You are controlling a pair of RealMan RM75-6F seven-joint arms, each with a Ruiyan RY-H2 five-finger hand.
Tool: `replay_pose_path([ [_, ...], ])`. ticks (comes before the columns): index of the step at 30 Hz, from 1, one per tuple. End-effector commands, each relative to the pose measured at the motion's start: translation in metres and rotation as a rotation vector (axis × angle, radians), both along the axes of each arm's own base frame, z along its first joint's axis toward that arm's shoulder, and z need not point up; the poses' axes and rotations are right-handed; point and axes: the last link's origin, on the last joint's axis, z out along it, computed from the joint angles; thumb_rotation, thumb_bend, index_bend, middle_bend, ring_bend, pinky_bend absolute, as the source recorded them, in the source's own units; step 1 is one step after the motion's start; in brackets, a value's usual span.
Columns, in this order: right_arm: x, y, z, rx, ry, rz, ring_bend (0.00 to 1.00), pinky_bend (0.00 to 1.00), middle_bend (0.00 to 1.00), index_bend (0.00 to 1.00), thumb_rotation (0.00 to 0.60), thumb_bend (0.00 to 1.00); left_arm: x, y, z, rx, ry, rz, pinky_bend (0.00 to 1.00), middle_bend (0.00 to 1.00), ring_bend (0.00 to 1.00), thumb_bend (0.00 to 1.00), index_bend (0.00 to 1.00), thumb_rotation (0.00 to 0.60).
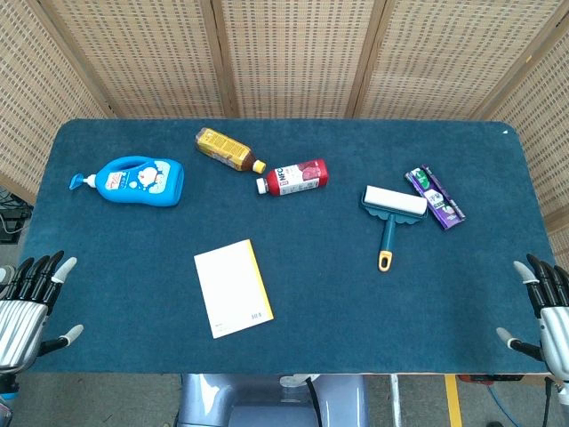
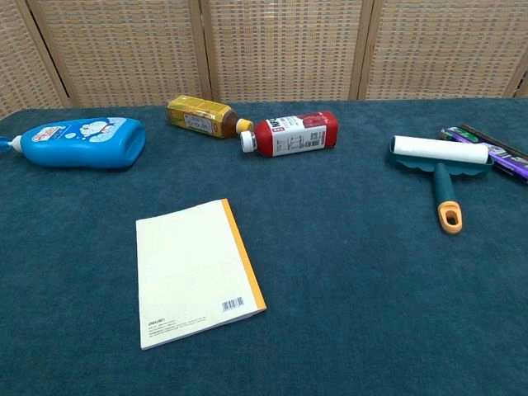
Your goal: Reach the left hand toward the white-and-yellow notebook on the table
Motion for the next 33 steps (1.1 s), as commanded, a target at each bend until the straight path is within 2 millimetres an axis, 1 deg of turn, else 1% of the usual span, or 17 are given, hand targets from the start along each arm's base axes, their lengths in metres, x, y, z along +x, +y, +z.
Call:
replay_pose_path([
  [1,0.0,0.0,0.0,-0.002,-0.003,0.0,0.0,0.0,0.0,0.0,0.6,0.0,0.0,0.0,0.0,-0.001,0.0,-0.001,0.0,0.0,0.0,0.0,0.0,0.6],
  [7,0.0,0.0,-0.001,-0.004,-0.015,0.008,0.0,0.0,0.0,0.0,0.6,0.0,0.003,0.0,-0.002,-0.024,-0.006,-0.001,0.0,0.0,0.0,0.0,0.0,0.6],
  [10,-0.001,-0.002,-0.002,-0.003,-0.012,0.004,0.0,0.0,0.0,0.0,0.6,0.0,0.008,0.007,-0.005,-0.037,-0.013,-0.022,0.0,0.0,0.0,0.0,0.0,0.6],
  [12,-0.003,-0.003,-0.003,-0.001,-0.011,-0.004,0.0,0.0,0.0,0.0,0.6,0.0,0.013,0.018,-0.01,-0.039,-0.024,-0.041,0.0,0.01,0.01,0.0,0.0,0.6],
  [14,-0.004,-0.005,-0.003,-0.001,-0.012,-0.012,0.0,0.0,0.0,0.0,0.6,0.0,0.022,0.034,-0.019,-0.042,-0.047,-0.067,0.14,0.21,0.21,0.0,0.0,0.6],
  [15,-0.005,-0.006,-0.003,-0.002,-0.011,-0.015,0.0,0.0,0.0,0.0,0.6,0.0,0.027,0.043,-0.025,-0.055,-0.068,-0.085,0.32,0.42,0.43,0.0,0.0,0.6],
  [16,-0.005,-0.006,-0.003,-0.002,-0.011,-0.018,0.0,0.0,0.0,0.0,0.6,0.0,0.034,0.051,-0.033,-0.077,-0.099,-0.108,0.54,0.64,0.66,0.02,0.0,0.6],
  [17,-0.005,-0.006,-0.003,-0.002,-0.01,-0.02,0.0,0.0,0.0,0.0,0.6,0.0,0.041,0.059,-0.041,-0.101,-0.137,-0.135,0.7,0.78,0.8,0.07,0.0,0.6],
  [18,-0.006,-0.006,-0.004,-0.002,-0.009,-0.022,0.0,0.0,0.0,0.0,0.6,0.0,0.047,0.067,-0.049,-0.126,-0.175,-0.152,0.84,0.87,0.89,0.14,0.0,0.6],
  [19,-0.006,-0.007,-0.004,-0.003,-0.008,-0.024,0.0,0.0,0.0,0.0,0.6,0.0,0.05,0.072,-0.058,-0.157,-0.206,-0.155,0.94,0.94,0.96,0.26,0.0,0.6],
  [20,-0.006,-0.007,-0.004,-0.002,-0.007,-0.026,0.0,0.0,0.0,0.0,0.6,0.0,0.054,0.077,-0.067,-0.197,-0.234,-0.145,0.97,0.97,0.98,0.34,0.0,0.6],
  [21,-0.006,-0.007,-0.005,-0.001,-0.005,-0.028,0.0,0.0,0.0,0.0,0.6,0.0,0.057,0.082,-0.076,-0.247,-0.264,-0.125,1.0,1.0,1.0,0.47,0.0,0.6],
  [22,-0.007,-0.008,-0.005,0.001,-0.003,-0.031,0.0,0.0,0.0,0.0,0.6,0.0,0.06,0.085,-0.084,-0.302,-0.289,-0.099,1.0,1.0,1.0,0.59,0.0,0.6],
  [25,-0.007,-0.009,-0.007,0.006,0.001,-0.037,0.0,0.0,0.0,0.0,0.6,0.0,0.068,0.095,-0.105,-0.447,-0.31,-0.017,1.0,1.0,1.0,0.83,0.0,0.6],
  [28,-0.008,-0.01,-0.008,0.009,0.004,-0.041,0.0,0.0,0.0,0.0,0.6,0.0,0.073,0.101,-0.121,-0.56,-0.329,0.06,1.0,1.0,1.0,0.94,0.0,0.6],
  [31,-0.009,-0.01,-0.009,0.013,0.006,-0.044,0.0,0.0,0.0,0.0,0.6,0.0,0.075,0.105,-0.137,-0.652,-0.335,0.131,1.0,1.0,1.0,0.99,0.0,0.6],
  [33,-0.009,-0.01,-0.009,0.016,0.004,-0.045,0.0,0.0,0.0,0.0,0.6,0.0,0.076,0.106,-0.149,-0.716,-0.347,0.182,1.0,1.0,1.0,1.0,0.0,0.6],
])
